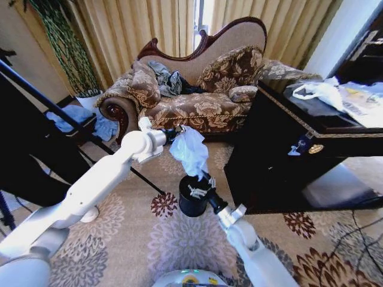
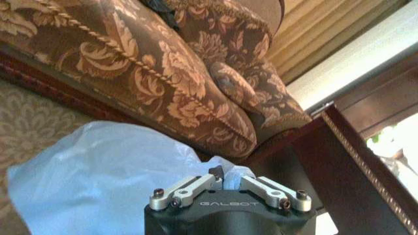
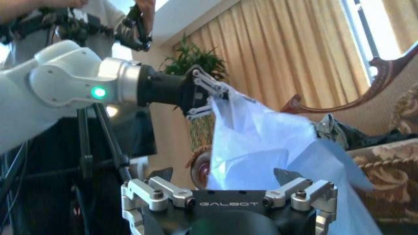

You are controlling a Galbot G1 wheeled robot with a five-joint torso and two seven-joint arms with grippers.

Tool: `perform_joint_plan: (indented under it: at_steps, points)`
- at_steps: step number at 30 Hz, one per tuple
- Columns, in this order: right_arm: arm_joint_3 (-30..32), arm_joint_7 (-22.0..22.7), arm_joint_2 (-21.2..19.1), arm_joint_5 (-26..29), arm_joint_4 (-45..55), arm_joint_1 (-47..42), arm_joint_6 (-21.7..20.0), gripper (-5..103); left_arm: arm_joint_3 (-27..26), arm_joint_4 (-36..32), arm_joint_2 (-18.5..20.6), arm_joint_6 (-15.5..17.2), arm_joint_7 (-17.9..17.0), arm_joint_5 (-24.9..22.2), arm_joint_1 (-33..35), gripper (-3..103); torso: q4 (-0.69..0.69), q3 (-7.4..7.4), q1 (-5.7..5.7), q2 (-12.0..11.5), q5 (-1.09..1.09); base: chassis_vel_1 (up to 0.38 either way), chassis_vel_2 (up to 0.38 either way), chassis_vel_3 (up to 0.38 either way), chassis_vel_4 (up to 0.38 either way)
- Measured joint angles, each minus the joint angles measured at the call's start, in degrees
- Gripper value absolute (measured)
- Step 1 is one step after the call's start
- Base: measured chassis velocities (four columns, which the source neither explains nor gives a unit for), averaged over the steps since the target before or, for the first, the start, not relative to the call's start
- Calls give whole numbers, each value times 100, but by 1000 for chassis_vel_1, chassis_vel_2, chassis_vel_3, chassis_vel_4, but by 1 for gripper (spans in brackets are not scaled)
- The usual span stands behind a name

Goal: Place a garbage bag over the trash bin.

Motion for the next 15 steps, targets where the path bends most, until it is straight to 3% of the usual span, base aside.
perform_joint_plan:
  at_steps: [8,15]
  points:
    - [-83,-3,-704,130,260,135,-74,100,-322,-297,126,177,348,329,801,0,-1,-1,-1,0,0,0,0,0,0]
    - [-224,58,-818,59,260,99,-65,100,-388,-287,40,210,449,382,899,0,-2,-1,-1,0,0,0,0,0,0]
